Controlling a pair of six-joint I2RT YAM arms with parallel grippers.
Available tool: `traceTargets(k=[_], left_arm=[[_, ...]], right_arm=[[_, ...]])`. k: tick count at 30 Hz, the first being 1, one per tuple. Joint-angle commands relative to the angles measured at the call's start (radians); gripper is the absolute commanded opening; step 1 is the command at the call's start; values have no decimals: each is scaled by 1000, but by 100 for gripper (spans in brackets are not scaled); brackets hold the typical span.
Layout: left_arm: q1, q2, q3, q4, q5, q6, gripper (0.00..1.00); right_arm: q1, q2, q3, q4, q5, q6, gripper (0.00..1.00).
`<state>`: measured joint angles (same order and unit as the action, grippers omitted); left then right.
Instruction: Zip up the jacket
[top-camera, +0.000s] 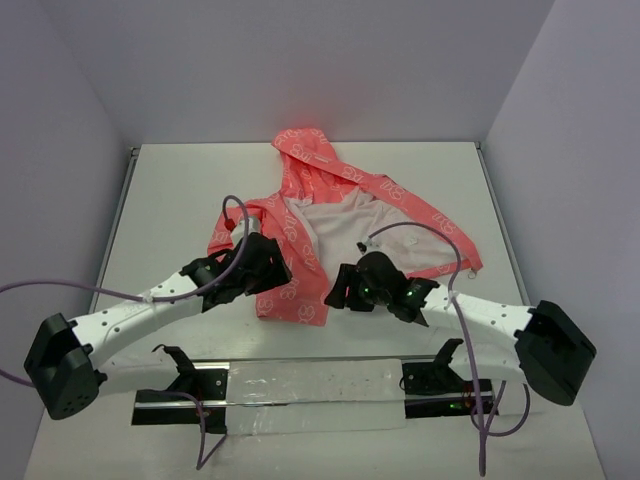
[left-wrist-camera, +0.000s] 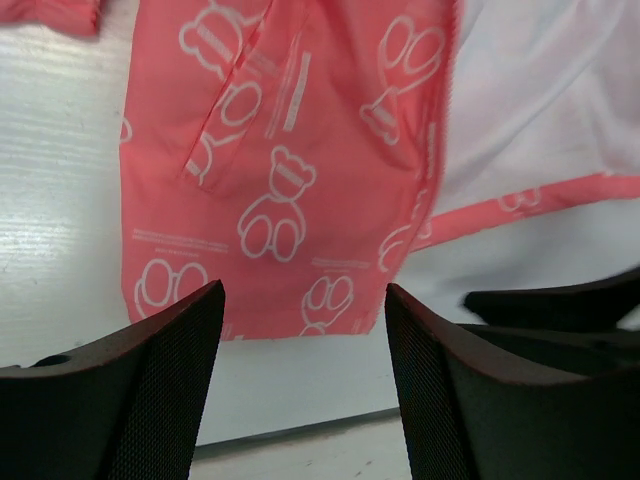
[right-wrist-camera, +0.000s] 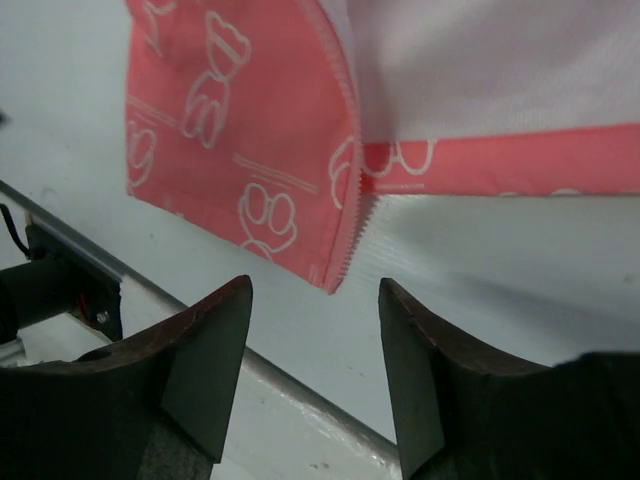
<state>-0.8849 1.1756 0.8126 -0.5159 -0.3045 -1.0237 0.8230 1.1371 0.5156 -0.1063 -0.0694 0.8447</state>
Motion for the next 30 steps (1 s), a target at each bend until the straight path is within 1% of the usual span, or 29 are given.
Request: traceTargets(k=[1, 3, 8, 9, 11, 13, 16, 17, 18, 20, 21, 24, 26, 27, 28, 30], left_arm=[[23, -46, 36, 88, -10, -22, 72], [28, -37, 49, 75, -22, -20, 72], [29, -13, 74, 74, -24, -4, 75], [29, -12, 74, 76, -22, -2, 76], [29, -8, 71, 83, -24, -4, 77], [30, -7, 66, 87, -22, -8, 77], [30, -16, 49, 102, -10, -12, 77], [30, -16, 43, 109, -5, -9, 77], [30, -17, 31, 127, 4, 4, 77], [32, -19, 2, 148, 3, 16, 77], [33, -19, -8, 158, 5, 19, 78], [37, -16, -50, 194, 46, 24, 78], [37, -9, -83, 235, 99, 36, 77], [37, -4, -93, 247, 123, 47, 77], [37, 2, -106, 262, 142, 55, 76], [37, 13, -136, 292, 164, 62, 76]], right_arm=[[25, 77, -51, 232, -5, 161, 59], [33, 118, -55, 264, -3, 178, 57], [71, 271, -35, 330, -16, 227, 56], [82, 276, -35, 333, -14, 235, 56], [100, 352, -21, 358, -11, 254, 53], [101, 385, -10, 373, -23, 261, 51], [101, 404, 17, 368, -31, 243, 45], [102, 402, 21, 362, -25, 241, 43], [104, 387, 18, 361, -13, 240, 37], [104, 358, 3, 357, 15, 244, 31], [104, 344, -3, 355, 27, 246, 30], [104, 291, -34, 369, 54, 242, 29], [104, 269, -48, 388, 57, 234, 28], [103, 271, -45, 384, 54, 228, 30], [102, 276, -37, 375, 51, 221, 34], [102, 291, -20, 353, 49, 209, 46]])
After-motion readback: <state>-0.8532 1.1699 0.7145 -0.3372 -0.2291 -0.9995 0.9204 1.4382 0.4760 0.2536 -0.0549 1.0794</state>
